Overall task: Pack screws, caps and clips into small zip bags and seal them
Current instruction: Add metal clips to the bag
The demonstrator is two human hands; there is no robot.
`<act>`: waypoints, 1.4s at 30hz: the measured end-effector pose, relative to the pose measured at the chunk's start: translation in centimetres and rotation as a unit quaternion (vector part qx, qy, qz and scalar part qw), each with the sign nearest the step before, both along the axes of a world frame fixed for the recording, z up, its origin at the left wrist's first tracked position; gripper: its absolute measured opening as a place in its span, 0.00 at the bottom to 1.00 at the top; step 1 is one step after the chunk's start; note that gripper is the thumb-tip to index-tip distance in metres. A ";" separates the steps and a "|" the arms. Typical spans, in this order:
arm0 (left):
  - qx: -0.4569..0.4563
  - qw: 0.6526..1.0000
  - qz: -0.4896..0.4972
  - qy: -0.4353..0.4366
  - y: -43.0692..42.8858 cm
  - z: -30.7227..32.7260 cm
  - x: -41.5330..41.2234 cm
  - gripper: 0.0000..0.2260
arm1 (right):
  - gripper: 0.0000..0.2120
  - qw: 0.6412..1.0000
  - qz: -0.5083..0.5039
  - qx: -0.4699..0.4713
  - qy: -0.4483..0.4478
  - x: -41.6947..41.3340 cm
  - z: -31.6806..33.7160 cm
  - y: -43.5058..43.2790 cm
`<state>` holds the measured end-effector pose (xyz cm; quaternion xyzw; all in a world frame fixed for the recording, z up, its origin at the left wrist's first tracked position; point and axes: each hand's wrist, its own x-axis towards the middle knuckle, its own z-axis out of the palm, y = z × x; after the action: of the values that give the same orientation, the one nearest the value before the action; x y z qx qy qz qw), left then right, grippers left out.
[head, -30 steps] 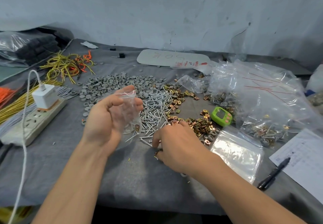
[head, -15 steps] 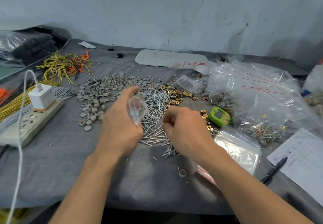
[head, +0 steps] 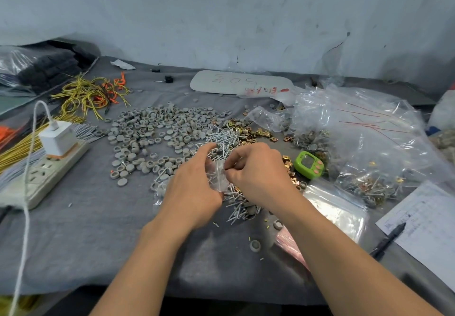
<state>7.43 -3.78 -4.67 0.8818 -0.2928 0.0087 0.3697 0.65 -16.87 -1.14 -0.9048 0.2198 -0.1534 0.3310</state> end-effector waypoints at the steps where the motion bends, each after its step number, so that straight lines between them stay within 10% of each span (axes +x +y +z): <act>1: -0.003 1.000 0.000 0.005 0.0 0.0 -0.1 0.42 | 0.09 1.000 0.004 -0.002 0.003 0.1 0.0 0.1; 12: -0.042 0.999 -0.007 -0.015 0.6 0.2 0.5 0.23 | 0.06 0.995 0.041 0.083 -0.033 1.8 -0.8 2.0; 17: -0.054 0.998 0.017 0.002 1.2 0.6 0.9 0.22 | 0.23 0.988 0.086 0.126 -0.033 1.6 -0.5 2.0; 20: -0.085 0.996 0.036 0.008 1.4 0.7 1.0 0.25 | 0.12 0.984 0.036 0.154 -0.078 0.9 0.5 -0.5; 27: -0.165 0.985 0.048 -0.005 1.6 1.2 0.8 0.31 | 0.08 0.986 -0.045 -0.113 0.109 -2.2 0.2 -7.3; 42: -0.049 0.999 -0.004 -0.017 -0.6 1.1 -1.1 0.41 | 0.07 0.941 0.021 -0.213 0.261 -5.6 0.5 -7.0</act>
<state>6.32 -4.38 -3.61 0.8609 -0.3019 0.0369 0.4078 -4.98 -23.85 -0.65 -0.9670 0.2410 0.0517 0.0644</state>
